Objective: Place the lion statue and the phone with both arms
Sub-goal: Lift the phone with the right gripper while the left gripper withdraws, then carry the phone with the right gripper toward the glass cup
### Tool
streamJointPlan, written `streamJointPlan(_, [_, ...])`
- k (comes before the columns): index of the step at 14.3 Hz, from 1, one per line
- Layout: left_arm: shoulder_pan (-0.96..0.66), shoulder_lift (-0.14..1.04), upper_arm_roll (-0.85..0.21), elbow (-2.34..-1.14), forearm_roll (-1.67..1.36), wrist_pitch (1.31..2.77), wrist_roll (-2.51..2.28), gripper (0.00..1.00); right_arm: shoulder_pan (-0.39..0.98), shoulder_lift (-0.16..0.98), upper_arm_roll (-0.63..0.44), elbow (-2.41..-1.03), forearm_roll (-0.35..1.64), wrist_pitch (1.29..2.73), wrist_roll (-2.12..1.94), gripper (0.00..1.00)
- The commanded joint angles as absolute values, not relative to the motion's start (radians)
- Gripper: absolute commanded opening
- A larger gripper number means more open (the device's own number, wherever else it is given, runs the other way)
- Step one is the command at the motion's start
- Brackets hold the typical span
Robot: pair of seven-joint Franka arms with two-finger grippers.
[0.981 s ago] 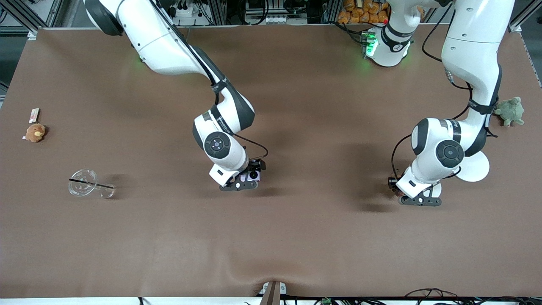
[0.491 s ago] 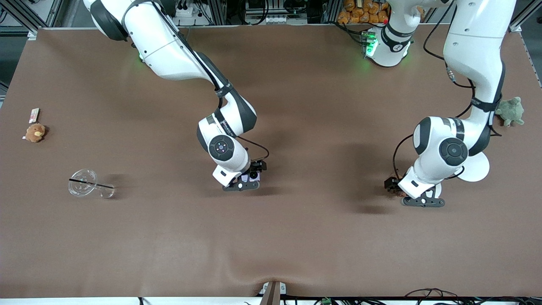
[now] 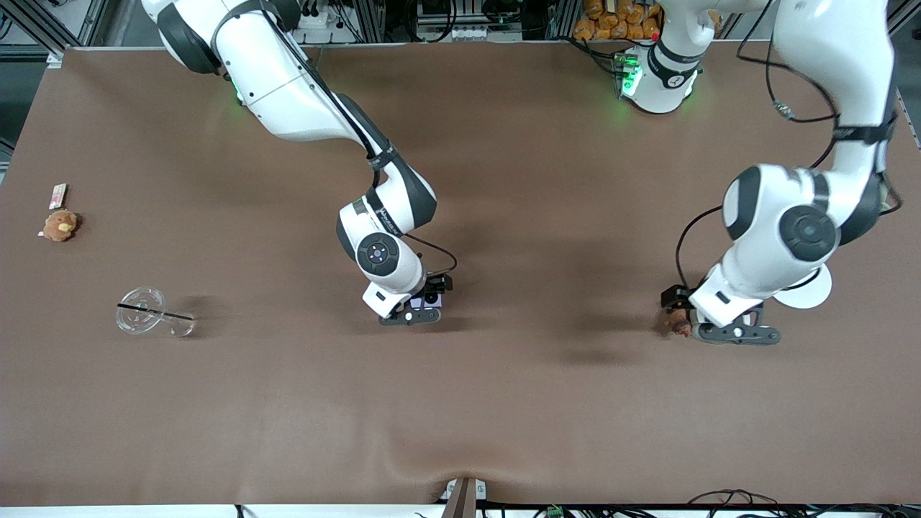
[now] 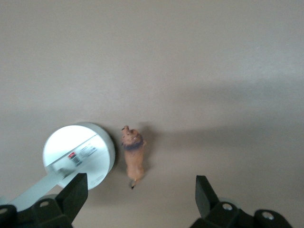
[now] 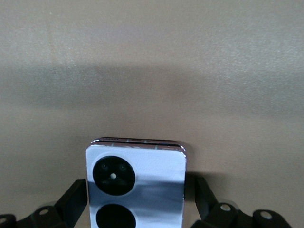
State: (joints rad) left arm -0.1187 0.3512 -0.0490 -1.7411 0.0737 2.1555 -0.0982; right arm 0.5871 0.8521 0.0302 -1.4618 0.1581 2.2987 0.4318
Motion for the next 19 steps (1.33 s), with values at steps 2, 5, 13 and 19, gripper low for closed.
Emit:
streamJointPlan(2, [-0.110,0.307,-0.055,-1.559,0.058,1.874,-0.089,1.00,0.612,0.864,0.025,-1.473,0.172,2.356,0.440,1.00])
streamJointPlan(5, [-0.107,0.298,-0.058,-1.399,0.055,1.715,-0.087,1.00,0.612,0.862,0.023,-1.473,0.170,2.365,0.440,0.58])
streamJointPlan(13, [-0.077,0.056,-0.046,-1.401,0.052,1.534,-0.092,1.00,0.594,0.801,0.011,-1.471,0.170,2.298,0.439,0.39])
streamJointPlan(19, [-0.071,-0.047,0.034,-1.525,-0.058,1.532,-0.066,1.00,0.589,0.631,-0.110,-1.471,0.170,2.032,0.436,0.40])
